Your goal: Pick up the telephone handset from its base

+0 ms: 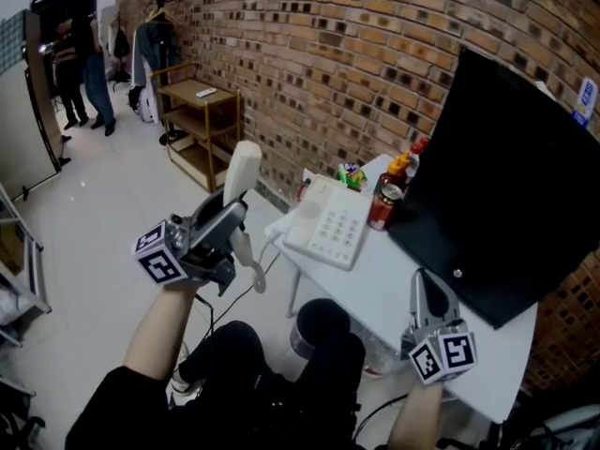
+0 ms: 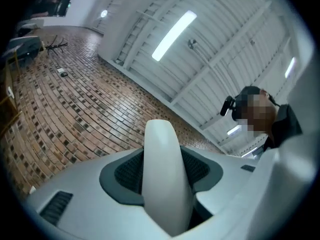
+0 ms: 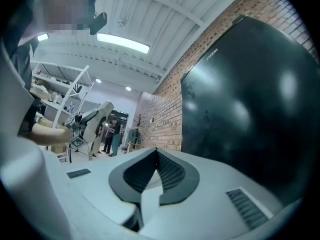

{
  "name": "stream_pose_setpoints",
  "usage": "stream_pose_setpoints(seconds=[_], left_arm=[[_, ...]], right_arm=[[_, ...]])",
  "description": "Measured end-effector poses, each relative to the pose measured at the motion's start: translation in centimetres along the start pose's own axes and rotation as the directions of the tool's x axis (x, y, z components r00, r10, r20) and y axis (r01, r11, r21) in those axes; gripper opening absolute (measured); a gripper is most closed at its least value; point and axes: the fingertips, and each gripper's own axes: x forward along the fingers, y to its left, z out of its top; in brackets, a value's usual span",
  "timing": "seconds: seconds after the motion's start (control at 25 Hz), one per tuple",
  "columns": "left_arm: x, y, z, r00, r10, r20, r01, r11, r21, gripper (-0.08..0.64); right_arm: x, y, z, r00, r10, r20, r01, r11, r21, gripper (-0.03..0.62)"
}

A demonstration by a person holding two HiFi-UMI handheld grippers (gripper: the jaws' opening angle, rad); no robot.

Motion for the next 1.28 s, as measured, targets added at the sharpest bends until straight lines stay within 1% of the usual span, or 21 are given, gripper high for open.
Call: stream_pose_setpoints(seconds=[0.08, 0.28, 0.44, 0.6, 0.64, 0.76, 0.88, 0.96, 1.16, 1.28], left_arm=[[-0.7, -0.2, 1.0, 0.999, -0.012, 0.041, 0.013, 1.000, -0.028, 0.230], [-1.7, -0.5, 1.4, 0.999, -0.005, 0.041, 0.007, 1.000, -0.031, 0.229], [-2.2, -0.6, 0.9, 0.999, -0.004, 0.045, 0.005, 0.999, -0.043, 0.230], [-3.0, -0.4, 1.5, 0.996, -0.002, 0.092, 0.010, 0.996, -0.084, 0.230], [-3.1, -0.3, 1.5, 0.996, 0.004, 0.093, 0.005, 0.996, -0.089, 0.230], [-3.6, 0.0, 0.7, 0.998, 0.022, 0.057, -0.017, 0.997, -0.080, 0.229], [-3.9, 0.1, 0.6, 0.997, 0.024, 0.068, -0.017, 0.995, -0.102, 0.229], [-3.9, -0.1, 0.6, 0.997, 0.019, 0.076, -0.010, 0.994, -0.112, 0.230], [-3.2, -0.8, 0.1, 0.999, -0.003, 0.037, 0.006, 0.996, -0.085, 0.230], [-2.9, -1.2, -0.3, 1.000, -0.019, 0.021, 0.020, 0.997, -0.079, 0.230]], right_arm=[[-0.4, 0.1, 0.1, 1.000, -0.004, 0.005, 0.004, 1.000, 0.003, 0.009], [-0.6, -0.1, 1.2, 0.999, 0.007, 0.041, -0.009, 0.998, 0.060, 0.009], [-0.8, -0.6, 1.2, 0.999, 0.000, 0.039, -0.003, 0.998, 0.070, 0.009], [-0.5, -0.9, 1.3, 0.999, 0.001, 0.040, -0.005, 0.996, 0.086, 0.009], [-0.5, -0.8, 1.3, 0.999, 0.000, 0.035, -0.003, 0.997, 0.083, 0.009], [-0.2, -0.8, 1.0, 1.000, -0.014, 0.021, 0.012, 0.997, 0.077, 0.009], [0.0, -0.4, 0.8, 1.000, -0.010, 0.021, 0.008, 0.996, 0.084, 0.009], [0.0, -0.3, 0.7, 1.000, -0.006, 0.020, 0.004, 0.996, 0.090, 0.009], [0.0, -0.6, 0.2, 1.000, 0.000, 0.019, -0.002, 0.993, 0.116, 0.009], [0.0, -0.1, 0.1, 1.000, 0.019, 0.013, -0.020, 0.995, 0.093, 0.008]])
